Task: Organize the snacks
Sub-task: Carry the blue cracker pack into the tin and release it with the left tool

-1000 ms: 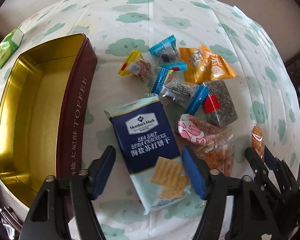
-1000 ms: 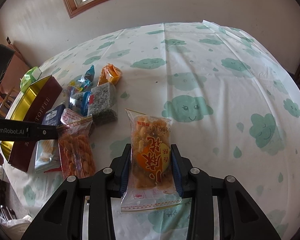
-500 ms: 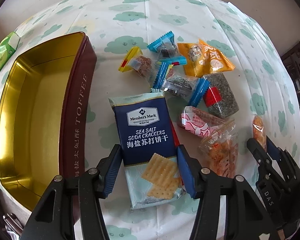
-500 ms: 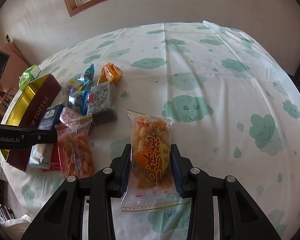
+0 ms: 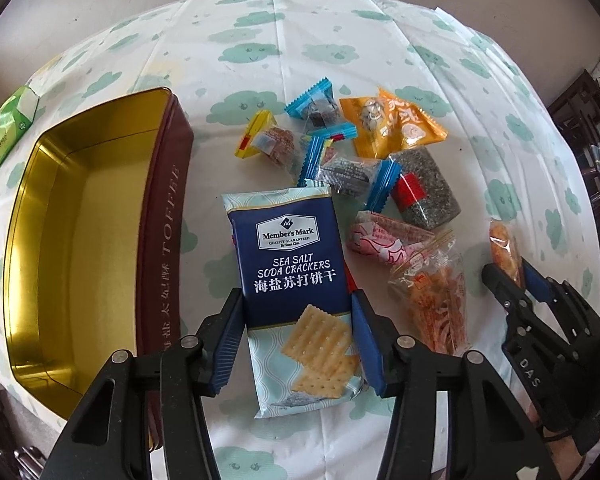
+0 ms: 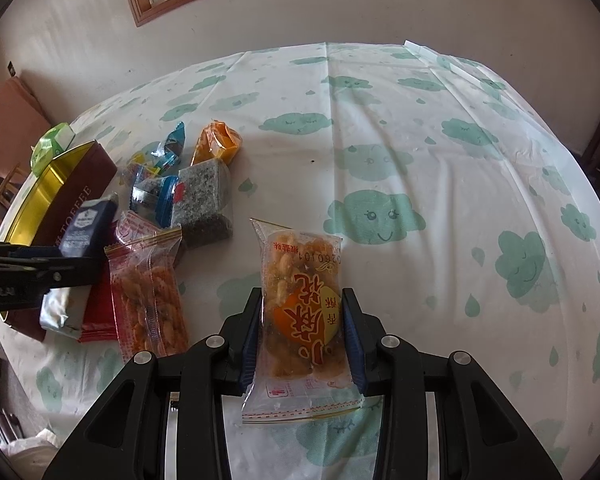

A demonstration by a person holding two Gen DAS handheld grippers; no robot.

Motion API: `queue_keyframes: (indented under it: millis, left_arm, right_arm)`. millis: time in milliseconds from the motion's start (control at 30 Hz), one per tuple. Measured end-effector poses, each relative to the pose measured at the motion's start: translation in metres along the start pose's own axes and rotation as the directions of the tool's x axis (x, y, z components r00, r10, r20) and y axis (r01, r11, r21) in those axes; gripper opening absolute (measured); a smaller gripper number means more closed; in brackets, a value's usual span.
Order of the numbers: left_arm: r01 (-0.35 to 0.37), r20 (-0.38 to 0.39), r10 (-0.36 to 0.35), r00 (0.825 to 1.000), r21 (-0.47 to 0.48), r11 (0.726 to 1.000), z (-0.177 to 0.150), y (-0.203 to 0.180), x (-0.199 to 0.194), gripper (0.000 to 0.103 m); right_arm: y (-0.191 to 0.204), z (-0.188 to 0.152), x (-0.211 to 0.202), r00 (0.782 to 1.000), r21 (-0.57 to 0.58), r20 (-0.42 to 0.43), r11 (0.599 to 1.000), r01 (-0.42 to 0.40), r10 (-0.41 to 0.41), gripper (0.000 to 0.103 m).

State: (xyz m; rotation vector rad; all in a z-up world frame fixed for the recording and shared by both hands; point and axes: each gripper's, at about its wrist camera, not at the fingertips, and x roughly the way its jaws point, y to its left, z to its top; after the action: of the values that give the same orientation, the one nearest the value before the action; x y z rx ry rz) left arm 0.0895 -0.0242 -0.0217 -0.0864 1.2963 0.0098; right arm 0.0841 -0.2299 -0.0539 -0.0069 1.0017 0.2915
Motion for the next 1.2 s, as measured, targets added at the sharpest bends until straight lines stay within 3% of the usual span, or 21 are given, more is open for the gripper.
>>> queue_keyframes:
  millis: [400,733,1200]
  left_arm:
    - [0.034,0.099,-0.037,0.994,0.04,0.999,0.003,0.016,-0.051,0.048]
    - [-0.069,0.169,0.063,0.984,0.028,0.997,0.011,0.077,-0.077,0.048]
    - [-0.188,0.037,0.187,0.982,0.011,0.982,-0.014,0.159,-0.025,0.048]
  right_arm:
    - [0.01,0.001,0.002,0.999,-0.033,-0.012,0.998,0.05,-0.05,0.038]
    - [0.016,0.002,0.004,0.996,-0.046,-0.022,0.995,0.089,-0.09,0.038]
    - [0.018,0.004,0.005,0.993,-0.035,-0.034,0.993,0.113,-0.114,0.038]
